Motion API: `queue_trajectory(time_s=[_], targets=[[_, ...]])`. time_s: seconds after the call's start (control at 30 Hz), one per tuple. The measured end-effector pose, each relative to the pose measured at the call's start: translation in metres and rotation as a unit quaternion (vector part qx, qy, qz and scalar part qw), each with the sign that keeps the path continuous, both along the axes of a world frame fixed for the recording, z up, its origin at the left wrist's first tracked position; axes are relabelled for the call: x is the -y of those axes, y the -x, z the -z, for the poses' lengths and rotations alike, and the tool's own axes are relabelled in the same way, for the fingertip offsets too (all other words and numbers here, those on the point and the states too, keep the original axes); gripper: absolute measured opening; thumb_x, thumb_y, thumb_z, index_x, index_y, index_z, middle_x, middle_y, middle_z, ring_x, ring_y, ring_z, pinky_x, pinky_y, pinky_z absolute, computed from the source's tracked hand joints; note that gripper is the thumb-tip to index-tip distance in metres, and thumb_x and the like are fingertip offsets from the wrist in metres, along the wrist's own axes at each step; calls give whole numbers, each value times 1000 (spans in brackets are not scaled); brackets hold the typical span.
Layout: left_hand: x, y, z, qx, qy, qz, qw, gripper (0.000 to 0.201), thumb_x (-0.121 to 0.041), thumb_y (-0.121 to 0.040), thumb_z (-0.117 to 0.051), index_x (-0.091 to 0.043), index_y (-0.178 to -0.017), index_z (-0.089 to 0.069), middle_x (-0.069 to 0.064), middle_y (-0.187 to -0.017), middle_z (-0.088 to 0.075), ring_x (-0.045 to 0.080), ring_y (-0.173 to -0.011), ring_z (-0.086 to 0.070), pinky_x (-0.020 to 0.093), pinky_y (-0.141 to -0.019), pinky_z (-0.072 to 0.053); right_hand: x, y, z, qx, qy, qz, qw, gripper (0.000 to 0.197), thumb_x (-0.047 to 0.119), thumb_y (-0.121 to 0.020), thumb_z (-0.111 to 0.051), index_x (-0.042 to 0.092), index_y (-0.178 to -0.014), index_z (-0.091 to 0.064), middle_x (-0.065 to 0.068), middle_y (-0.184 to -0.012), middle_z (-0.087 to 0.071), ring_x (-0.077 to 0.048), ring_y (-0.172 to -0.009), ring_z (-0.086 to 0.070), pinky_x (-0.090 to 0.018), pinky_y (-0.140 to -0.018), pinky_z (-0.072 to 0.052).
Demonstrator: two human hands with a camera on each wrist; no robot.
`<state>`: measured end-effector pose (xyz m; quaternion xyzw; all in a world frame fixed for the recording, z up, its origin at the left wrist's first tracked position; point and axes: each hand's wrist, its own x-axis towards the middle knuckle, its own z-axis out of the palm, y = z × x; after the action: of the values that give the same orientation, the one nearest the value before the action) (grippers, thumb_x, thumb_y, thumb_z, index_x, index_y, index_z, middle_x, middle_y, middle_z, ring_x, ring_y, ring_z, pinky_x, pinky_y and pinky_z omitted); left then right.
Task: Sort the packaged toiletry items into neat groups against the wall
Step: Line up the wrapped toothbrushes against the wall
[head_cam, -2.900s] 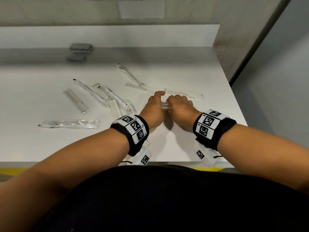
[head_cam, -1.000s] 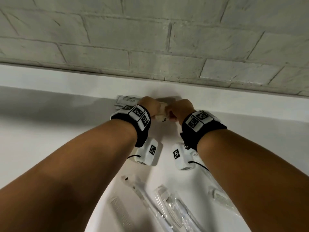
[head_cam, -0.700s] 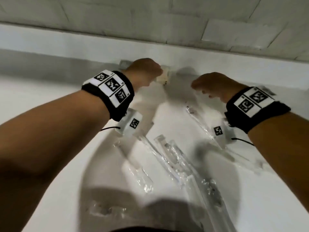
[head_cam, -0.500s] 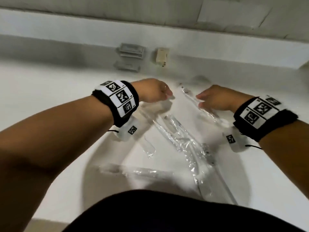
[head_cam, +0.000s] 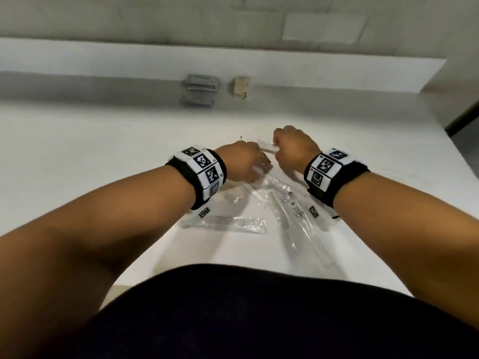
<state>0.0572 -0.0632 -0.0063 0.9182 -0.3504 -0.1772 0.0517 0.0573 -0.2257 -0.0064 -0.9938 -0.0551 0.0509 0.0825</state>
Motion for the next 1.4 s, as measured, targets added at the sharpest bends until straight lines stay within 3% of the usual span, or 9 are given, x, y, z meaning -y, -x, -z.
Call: queue_trajectory(time_s=[0.17,0.3,0.47,0.63,0.83,0.93,1.07,1.17,1.4], targets=[[15,13,12,56,11,7,998,29,-30,-89,-55,-22,-113,-67,5,-106,-59,27,-102,-55,34,-81,-45,15,23,-40,10,-99,64,993,28,4,-83,-46,9,-111,-48,-10,-98,-54,-28,-85,-51,-29,-70,-37],[-4,6,2,80,76,-23,994,21,-17,-88,-50,-15,-105,-63,7,-105,-53,25,-96,-52,32,-79,-41,37,65,-57,-105,-123,79,984,22,22,-83,-68,10,-95,-54,-10,-86,-59,-24,-65,-53,-26,-57,-40],[-47,4,-19,65,88,-119,987,13,-13,-86,-47,-19,-97,-46,2,-99,-58,21,-82,-52,30,-67,-37,36,104,-32,-285,54,37,956,56,51,-69,-78,2,-91,-64,-9,-73,-66,-20,-54,-52,-23,-49,-36],[-57,13,-12,-14,-30,-84,996,36,-31,-82,-63,-25,-116,-51,-3,-107,-48,19,-93,-53,30,-75,-42,24,99,-2,-314,121,42,941,38,43,-66,-80,9,-68,-62,-1,-54,-59,-19,-52,-55,-24,-58,-42],[-51,17,2,49,-50,-50,996,38,-43,-82,-64,-20,-113,-62,3,-110,-53,25,-99,-56,34,-83,-46,21,90,-19,-259,162,-40,951,24,17,-69,-64,17,-92,-59,-3,-87,-66,-19,-76,-61,-29,-62,-46],[-62,16,-6,114,4,-82,990,28,-39,-84,-59,-19,-102,-65,2,-103,-64,26,-97,-57,33,-85,-43,9,100,-50,-262,41,-80,961,24,8,-77,-60,25,-85,-46,-3,-83,-66,-18,-69,-57,-30,-59,-43],[-79,12,-13,191,43,-152,969,23,-38,-87,-54,-17,-91,-62,5,-95,-68,31,-101,-53,36,-87,-37,-38,117,-55,-230,20,-199,952,44,23,-85,-62,30,-123,-43,6,-97,-61,-17,-78,-55,-30,-64,-42],[-81,11,-18,144,73,-229,960,23,-38,-88,-55,-16,-92,-57,5,-92,-63,27,-92,-53,31,-76,-37,-72,112,-27,-161,60,-256,951,58,43,-82,-66,23,-131,-44,1,-112,-60,-23,-96,-56,-29,-71,-38],[-76,7,-26,24,141,-304,942,26,-36,-87,-61,-11,-92,-56,2,-82,-60,17,-66,-52,27,-52,-35,-87,100,-1,-127,87,-297,943,31,41,-91,-53,19,-113,-55,-3,-111,-54,-25,-97,-56,-31,-71,-40]])
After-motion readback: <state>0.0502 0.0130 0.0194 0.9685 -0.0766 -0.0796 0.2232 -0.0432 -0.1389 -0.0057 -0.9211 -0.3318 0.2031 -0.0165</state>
